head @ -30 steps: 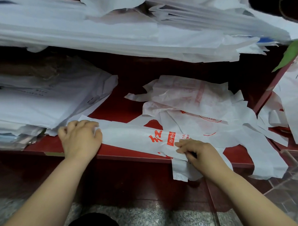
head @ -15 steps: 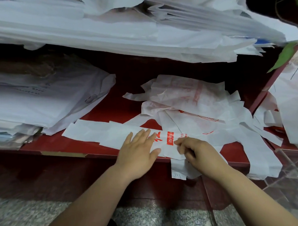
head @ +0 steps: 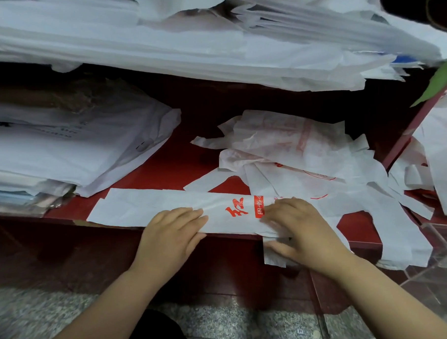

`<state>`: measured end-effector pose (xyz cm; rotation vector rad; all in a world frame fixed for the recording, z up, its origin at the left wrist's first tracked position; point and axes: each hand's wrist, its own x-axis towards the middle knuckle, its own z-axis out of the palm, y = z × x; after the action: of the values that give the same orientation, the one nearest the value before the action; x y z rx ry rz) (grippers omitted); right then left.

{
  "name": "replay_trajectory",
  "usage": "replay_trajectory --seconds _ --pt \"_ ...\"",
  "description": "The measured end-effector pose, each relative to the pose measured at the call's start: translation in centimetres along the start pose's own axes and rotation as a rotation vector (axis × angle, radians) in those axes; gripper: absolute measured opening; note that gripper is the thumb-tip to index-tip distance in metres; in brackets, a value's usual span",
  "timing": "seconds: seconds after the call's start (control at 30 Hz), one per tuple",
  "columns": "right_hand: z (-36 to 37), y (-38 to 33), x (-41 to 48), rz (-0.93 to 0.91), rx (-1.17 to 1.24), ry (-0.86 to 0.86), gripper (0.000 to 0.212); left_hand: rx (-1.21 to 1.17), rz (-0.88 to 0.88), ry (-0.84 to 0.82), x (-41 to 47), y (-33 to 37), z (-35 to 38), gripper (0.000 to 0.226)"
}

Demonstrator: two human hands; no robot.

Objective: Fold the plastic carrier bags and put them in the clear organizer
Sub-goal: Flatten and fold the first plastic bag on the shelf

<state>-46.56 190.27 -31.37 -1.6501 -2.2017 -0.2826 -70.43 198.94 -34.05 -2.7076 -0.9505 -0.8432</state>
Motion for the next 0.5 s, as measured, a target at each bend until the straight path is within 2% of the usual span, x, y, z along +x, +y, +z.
replay_trajectory --seconds 0.07,0.13,0.27,0.4,0.5 --pt "0.1 -0.2 0.4 -0.058 -0.122 0.065 0.026 -0.012 0.025 0.082 -0.4 -0.5 0.2 0.053" --pt "-0.2 -0.5 0.8 -0.057 -0.177 0.117 0.027 -0.004 0.031 0.131 -0.8 -1.1 0.0 0.036" --pt "-0.9 -0.4 1.8 -0.078 -0.145 0.164 0.028 0.029 -0.034 0.178 -1.6 -3.1 -1.4 0.034" --pt "-1.4 0.7 3.4 -0.094 -0.261 0.186 0.009 0.066 -0.067 0.198 -1.9 -3.9 -2.3 0.033" --pt "-1.3 2.2 4.6 -0.010 -0.357 0.190 0.023 0.096 -0.029 0.171 -1.1 -1.9 -2.1 0.031"
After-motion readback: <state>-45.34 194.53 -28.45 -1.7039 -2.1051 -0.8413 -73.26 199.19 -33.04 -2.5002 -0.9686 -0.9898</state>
